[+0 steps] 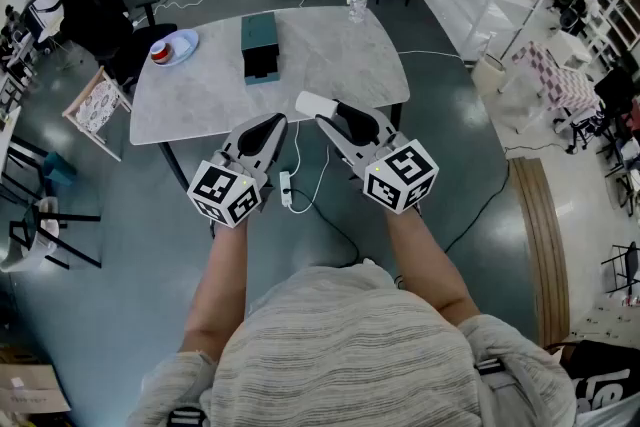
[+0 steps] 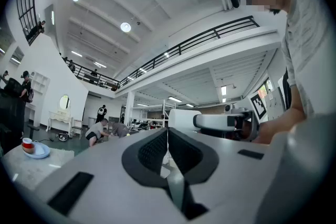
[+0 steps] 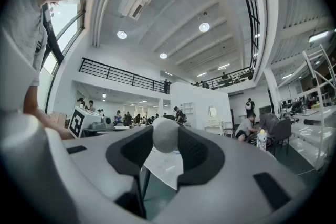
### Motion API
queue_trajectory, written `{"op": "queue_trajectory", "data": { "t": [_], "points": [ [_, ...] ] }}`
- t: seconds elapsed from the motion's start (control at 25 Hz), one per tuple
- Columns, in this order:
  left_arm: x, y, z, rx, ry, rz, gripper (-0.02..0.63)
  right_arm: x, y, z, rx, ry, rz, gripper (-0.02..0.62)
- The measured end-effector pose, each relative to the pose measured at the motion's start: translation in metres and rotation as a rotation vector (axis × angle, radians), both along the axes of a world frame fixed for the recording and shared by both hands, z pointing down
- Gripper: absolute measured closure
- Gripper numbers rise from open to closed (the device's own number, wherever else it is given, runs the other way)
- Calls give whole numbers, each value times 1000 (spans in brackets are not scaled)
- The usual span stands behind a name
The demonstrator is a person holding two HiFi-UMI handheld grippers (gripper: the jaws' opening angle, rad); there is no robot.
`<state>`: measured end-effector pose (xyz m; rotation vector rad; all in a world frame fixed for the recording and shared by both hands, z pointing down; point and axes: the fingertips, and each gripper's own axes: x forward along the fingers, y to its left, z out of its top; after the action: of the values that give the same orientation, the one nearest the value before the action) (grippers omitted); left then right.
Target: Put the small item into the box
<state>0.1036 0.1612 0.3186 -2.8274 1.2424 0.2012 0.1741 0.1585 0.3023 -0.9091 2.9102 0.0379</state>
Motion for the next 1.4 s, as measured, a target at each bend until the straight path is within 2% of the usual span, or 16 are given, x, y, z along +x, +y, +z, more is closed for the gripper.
{"op": "queue_trajectory", "data": {
  "t": [0.44, 0.76, 1.4],
  "points": [
    [3, -16, -1, -6, 2, 8, 584, 1, -17, 0, -4, 1, 1, 430],
    [-4, -18, 3, -17, 0, -10, 584, -8, -18, 2, -18, -21, -32, 430],
    [-47, -11, 13, -39, 44, -20, 584, -51, -10, 4, -38, -8, -49, 430]
  ]
}}
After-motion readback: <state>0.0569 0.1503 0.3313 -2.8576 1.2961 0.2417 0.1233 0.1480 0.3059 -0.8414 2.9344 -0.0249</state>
